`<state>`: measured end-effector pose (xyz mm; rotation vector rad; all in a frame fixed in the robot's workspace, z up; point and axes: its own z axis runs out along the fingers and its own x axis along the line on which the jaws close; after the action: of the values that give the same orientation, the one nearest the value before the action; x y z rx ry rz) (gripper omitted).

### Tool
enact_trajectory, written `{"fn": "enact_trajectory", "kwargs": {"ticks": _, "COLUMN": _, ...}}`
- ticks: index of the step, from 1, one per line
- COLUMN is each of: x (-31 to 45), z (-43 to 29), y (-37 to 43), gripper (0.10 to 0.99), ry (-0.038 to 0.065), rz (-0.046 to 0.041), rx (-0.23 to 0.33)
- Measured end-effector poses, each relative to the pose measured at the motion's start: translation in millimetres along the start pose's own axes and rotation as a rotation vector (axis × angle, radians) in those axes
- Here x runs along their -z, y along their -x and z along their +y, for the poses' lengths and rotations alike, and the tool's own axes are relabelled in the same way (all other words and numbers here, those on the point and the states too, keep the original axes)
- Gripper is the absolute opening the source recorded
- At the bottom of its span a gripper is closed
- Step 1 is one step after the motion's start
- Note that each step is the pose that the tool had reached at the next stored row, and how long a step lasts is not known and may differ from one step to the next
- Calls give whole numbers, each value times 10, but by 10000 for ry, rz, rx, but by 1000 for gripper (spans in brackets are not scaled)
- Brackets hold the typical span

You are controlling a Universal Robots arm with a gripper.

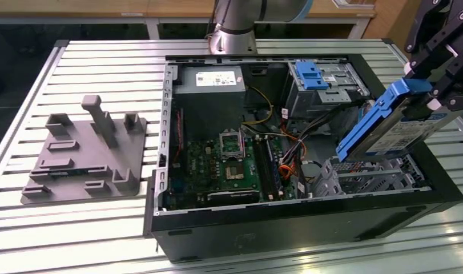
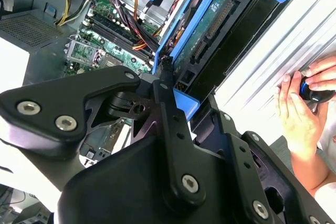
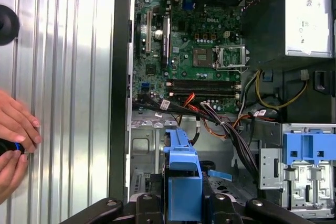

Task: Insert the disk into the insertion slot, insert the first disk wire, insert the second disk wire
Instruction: 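Insert the disk into the insertion slot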

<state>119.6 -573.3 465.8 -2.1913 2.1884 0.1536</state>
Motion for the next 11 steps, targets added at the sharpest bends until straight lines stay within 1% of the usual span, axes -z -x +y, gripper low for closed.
{"fn": "enact_trajectory", "kwargs": {"ticks": 11, "x": -49, "z": -4, "y": -6, "gripper": 365, "ry": 0, "rz": 0, "rx": 0}}
